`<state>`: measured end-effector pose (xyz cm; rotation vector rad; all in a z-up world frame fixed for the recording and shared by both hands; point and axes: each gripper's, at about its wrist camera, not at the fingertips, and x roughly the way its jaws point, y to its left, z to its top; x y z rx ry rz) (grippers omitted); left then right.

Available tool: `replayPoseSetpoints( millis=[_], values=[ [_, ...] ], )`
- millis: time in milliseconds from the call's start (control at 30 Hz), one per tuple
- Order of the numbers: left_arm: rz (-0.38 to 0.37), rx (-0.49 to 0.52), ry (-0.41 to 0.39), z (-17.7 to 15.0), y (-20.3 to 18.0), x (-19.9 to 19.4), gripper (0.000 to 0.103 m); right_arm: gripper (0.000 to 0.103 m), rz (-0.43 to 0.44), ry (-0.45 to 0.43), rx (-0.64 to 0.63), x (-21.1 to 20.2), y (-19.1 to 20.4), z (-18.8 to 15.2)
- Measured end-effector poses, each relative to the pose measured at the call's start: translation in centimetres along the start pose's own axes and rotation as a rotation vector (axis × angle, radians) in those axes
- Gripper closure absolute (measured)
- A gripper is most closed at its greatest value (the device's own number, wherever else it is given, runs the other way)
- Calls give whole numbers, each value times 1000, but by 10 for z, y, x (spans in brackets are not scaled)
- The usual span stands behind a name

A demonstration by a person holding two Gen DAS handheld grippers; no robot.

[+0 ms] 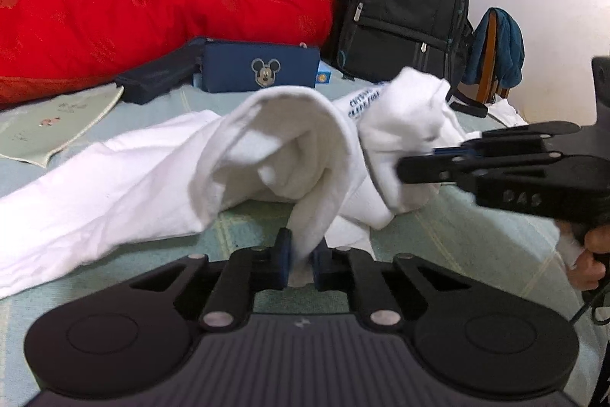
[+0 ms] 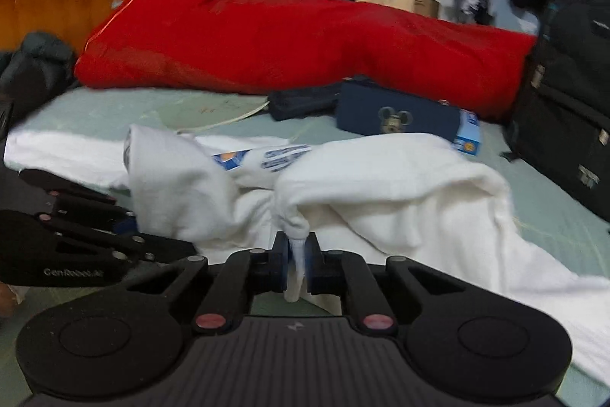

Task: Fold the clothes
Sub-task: 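Grasp the sweatshirt hem with the left gripper while the right gripper grasps beside it, then pull the hem with both grippers to spread the sweatshirt, then open them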

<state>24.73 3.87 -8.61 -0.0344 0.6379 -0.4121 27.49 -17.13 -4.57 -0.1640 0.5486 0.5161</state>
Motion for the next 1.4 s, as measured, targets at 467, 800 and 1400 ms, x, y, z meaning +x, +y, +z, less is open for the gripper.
replayPoseSetpoints(
  millis=[467,800,1400],
  values=[
    [7,79,-30,-14,-36,-109,101,92,87,30,81,-125,-15,-8],
    [51,105,-45,-34,-55,-186,102,94,125,79,92,-197,2,-33],
    [152,-12,66,-80,-27,-212,75,74,106,211,260,-220,2,-93]
  ],
)
